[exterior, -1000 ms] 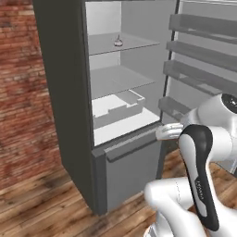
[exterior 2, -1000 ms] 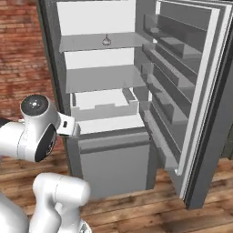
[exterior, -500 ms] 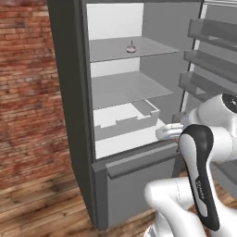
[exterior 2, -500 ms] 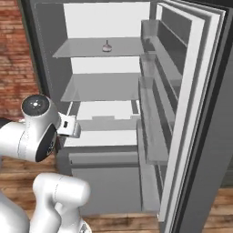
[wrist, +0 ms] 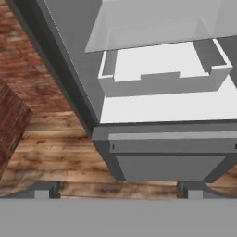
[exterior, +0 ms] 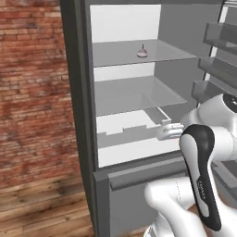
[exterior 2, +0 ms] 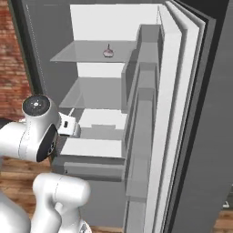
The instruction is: Grab the garlic and lime from the fridge, place them in the blender, close the lid, and turn on the blender to create a marinade.
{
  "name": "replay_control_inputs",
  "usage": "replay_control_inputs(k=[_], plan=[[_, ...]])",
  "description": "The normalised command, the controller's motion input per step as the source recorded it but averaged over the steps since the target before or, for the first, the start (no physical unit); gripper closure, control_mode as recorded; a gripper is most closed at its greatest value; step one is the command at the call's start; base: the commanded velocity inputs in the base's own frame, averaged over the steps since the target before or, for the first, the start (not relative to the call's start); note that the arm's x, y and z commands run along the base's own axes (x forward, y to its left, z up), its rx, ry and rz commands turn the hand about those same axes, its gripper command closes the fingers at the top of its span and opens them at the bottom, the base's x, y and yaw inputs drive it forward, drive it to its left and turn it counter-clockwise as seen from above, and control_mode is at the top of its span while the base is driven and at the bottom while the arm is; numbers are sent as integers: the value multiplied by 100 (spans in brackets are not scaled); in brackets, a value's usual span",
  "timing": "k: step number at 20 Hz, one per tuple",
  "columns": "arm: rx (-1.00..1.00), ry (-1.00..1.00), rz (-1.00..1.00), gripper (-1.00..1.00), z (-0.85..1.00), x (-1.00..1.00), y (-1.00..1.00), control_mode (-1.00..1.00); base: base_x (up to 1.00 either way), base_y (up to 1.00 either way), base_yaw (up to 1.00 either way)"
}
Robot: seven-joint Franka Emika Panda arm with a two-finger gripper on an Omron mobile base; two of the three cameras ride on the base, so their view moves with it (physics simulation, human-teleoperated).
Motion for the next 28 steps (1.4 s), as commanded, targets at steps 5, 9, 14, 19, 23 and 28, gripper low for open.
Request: replay_control_inputs(k=[5,9,14,19,23,28], plan=[[0,0,0,-100,0,0,0,100,52,-13,19],[0,0,0,-100,0,0,0,100,36,-2,11],[0,0,-2,-100,2,11,0,-100,14,0,0],[0,-10,-11,-100,82,69,-1,-100,0,0,0],[0,-13,-18,-100,99,46,-13,-100,0,0,0],[0,-24,-21,-100,80,21,-22,-100,0,0,0]])
